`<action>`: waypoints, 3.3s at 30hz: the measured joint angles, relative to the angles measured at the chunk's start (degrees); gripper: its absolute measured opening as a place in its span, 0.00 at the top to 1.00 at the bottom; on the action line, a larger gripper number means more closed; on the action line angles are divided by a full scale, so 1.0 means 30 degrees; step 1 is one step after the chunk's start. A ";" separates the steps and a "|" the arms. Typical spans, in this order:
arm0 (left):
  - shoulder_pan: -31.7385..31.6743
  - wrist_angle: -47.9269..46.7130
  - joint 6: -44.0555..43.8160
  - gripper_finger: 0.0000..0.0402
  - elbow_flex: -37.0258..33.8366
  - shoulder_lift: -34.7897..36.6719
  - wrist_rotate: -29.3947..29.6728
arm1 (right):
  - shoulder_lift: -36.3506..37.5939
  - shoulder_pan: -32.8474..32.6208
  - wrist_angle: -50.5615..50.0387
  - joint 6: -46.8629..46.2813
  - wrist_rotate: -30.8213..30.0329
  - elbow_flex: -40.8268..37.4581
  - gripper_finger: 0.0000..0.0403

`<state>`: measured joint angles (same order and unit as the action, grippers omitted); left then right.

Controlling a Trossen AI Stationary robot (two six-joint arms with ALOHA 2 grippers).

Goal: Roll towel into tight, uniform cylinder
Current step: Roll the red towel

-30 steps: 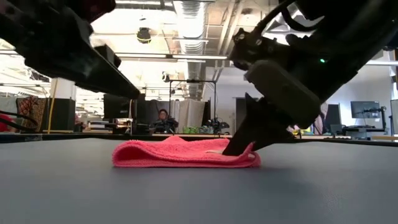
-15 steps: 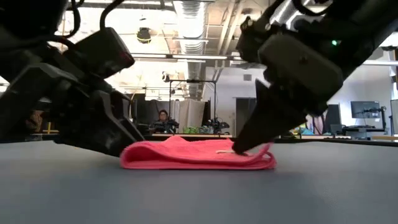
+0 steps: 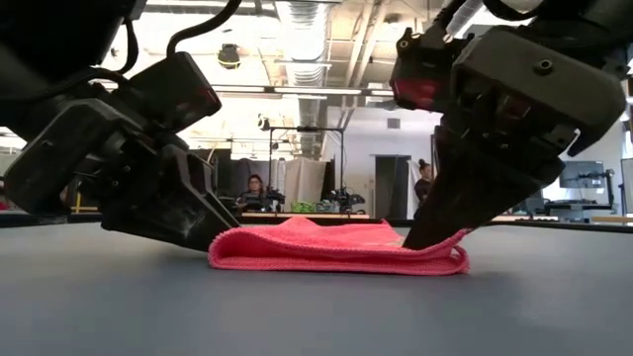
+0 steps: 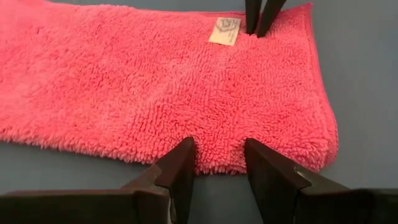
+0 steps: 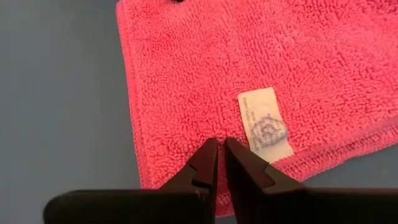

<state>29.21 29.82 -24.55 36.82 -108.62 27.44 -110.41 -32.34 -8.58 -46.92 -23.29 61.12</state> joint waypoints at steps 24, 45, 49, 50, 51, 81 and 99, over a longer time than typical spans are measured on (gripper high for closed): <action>0.1137 -0.0988 0.5278 0.67 -0.0095 0.4064 -0.4299 | 0.1403 -0.1981 0.3564 0.5416 -0.2819 -0.0058 0.86; 0.2257 -0.1114 1.1116 0.45 -0.0087 0.3920 -0.2083 | 0.0743 -0.1889 0.2244 1.3870 -0.0678 0.0095 0.75; 0.2135 -0.0980 1.0828 0.42 -0.0076 0.3924 -0.1851 | 0.0743 -0.1487 0.2265 1.4311 -0.0685 0.0095 0.64; 0.2135 -0.0968 1.0830 0.41 -0.0073 0.3927 -0.1858 | 0.0743 -0.1384 0.2253 1.4312 -0.0678 0.0100 0.60; 0.2125 -0.0946 1.0825 0.41 -0.0073 0.3883 -0.1851 | 0.0746 -0.1284 0.2215 1.4319 -0.0654 0.0102 0.57; 0.0953 0.0234 0.9921 0.61 -0.0044 0.1508 -0.2689 | -0.1020 -0.0860 0.1731 1.4393 -0.0441 0.0087 0.61; -0.1044 -0.0218 0.4583 0.99 -0.0058 0.1508 -0.8083 | -0.1032 -0.0422 0.1455 0.2909 0.0785 0.0072 0.96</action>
<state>26.08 29.17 -10.80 36.64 -104.09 3.19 -113.51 -33.61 -4.21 -38.20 -20.93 61.34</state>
